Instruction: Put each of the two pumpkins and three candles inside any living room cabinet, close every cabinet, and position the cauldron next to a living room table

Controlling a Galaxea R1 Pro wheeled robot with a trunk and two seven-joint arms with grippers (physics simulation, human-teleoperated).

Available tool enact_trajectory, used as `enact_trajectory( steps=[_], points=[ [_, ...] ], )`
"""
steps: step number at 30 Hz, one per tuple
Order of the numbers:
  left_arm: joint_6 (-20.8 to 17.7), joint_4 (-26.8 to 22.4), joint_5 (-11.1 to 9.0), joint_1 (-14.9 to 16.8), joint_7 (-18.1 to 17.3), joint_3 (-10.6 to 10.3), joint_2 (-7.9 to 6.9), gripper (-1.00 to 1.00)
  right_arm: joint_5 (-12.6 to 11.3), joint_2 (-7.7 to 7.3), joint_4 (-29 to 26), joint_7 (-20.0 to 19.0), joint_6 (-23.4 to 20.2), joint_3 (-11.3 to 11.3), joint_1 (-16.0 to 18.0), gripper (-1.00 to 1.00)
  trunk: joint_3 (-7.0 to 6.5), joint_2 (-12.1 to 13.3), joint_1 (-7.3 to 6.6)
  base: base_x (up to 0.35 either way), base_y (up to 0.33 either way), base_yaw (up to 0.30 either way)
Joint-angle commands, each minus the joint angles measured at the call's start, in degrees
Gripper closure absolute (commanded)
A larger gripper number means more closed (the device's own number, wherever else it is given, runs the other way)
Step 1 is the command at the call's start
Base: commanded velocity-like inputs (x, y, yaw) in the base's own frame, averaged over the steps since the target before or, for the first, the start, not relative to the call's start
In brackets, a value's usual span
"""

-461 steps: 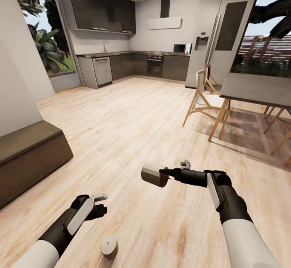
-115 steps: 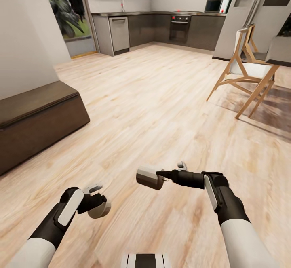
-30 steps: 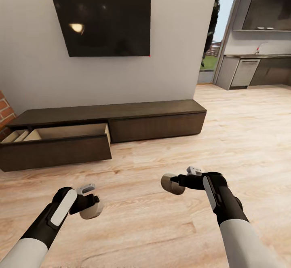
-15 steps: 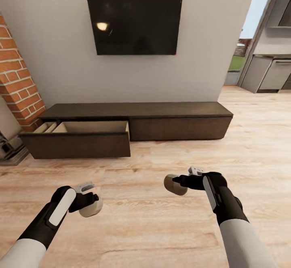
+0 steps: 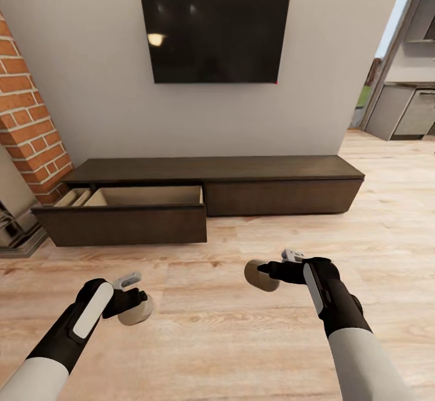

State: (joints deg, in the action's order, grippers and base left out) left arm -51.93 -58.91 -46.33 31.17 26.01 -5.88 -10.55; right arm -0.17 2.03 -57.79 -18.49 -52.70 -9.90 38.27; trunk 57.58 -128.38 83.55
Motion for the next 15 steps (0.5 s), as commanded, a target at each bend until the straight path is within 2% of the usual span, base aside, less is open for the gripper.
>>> enact_trajectory(
  steps=[1, 15],
  points=[
    [0.0, 0.0, -0.5, 0.0, 0.5, -0.2, -0.06, 1.0, -0.4, 0.08, -0.1, -0.1, -0.4, -0.2, 0.1, 1.0, 0.04, 0.0, 0.0, 0.099, 0.316, -0.055],
    [0.0, 0.3, -0.5, 0.0, 0.3, -0.2, 0.0, 1.0, -0.5, 0.07, 0.0, -0.7, -0.2, -0.1, 0.1, 1.0, 0.03, 0.0, 0.0, 0.052, 0.326, -0.006]
  ],
)
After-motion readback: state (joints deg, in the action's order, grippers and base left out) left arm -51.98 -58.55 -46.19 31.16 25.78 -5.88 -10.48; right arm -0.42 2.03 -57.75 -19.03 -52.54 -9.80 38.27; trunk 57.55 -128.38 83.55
